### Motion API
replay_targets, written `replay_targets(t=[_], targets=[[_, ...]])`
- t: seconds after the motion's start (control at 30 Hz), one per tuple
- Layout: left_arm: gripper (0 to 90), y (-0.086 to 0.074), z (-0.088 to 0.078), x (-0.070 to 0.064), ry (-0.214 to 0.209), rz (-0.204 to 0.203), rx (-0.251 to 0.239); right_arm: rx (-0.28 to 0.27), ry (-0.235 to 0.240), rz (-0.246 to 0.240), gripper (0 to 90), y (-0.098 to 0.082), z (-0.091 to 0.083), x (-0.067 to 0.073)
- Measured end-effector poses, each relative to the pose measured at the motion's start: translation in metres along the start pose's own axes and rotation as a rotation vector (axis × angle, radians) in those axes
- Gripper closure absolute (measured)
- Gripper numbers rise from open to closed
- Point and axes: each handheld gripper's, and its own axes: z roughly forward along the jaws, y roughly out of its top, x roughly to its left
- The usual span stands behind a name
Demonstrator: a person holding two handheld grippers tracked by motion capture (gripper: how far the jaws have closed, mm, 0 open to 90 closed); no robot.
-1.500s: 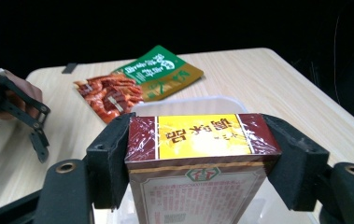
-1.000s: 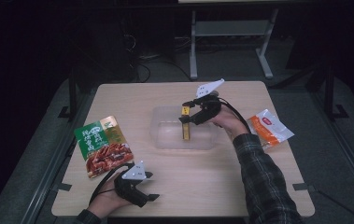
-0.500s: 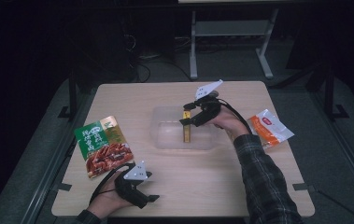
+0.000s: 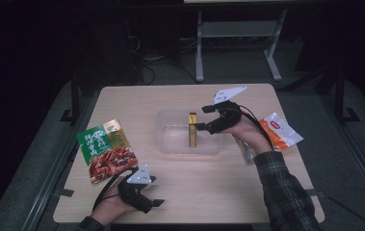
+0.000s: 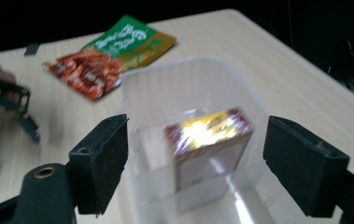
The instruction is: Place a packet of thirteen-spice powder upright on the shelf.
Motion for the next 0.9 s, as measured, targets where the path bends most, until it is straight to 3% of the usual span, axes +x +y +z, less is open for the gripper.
replay_targets(t=[0.27,0.43,0.53,0.7,0.9], targets=[[16.1,0.001,0.003,-0.002,0.002,-0.013,0.001,0.049,-0.057,-0.021,21.3,-0.021,-0.01,0.033],[18.6,0.001,0.002,-0.001,0.001,-0.011,0.007,0.01,-0.077,0.001,22.0,-0.033,-0.017,0.048],[18.8,0.001,0.002,-0.002,0.002,-0.029,0.0,-0.008,-0.078,0.018,21.8,-0.038,-0.021,0.057],[20.1,0.0,-0.001,0.001,0.015,-0.027,0.002,0.027,-0.062,0.024,21.7,-0.053,-0.027,0.074],[21.3,0.0,-0.004,0.004,0.031,-0.031,0.009,0.065,-0.081,0.049,21.4,-0.078,-0.031,0.09]])
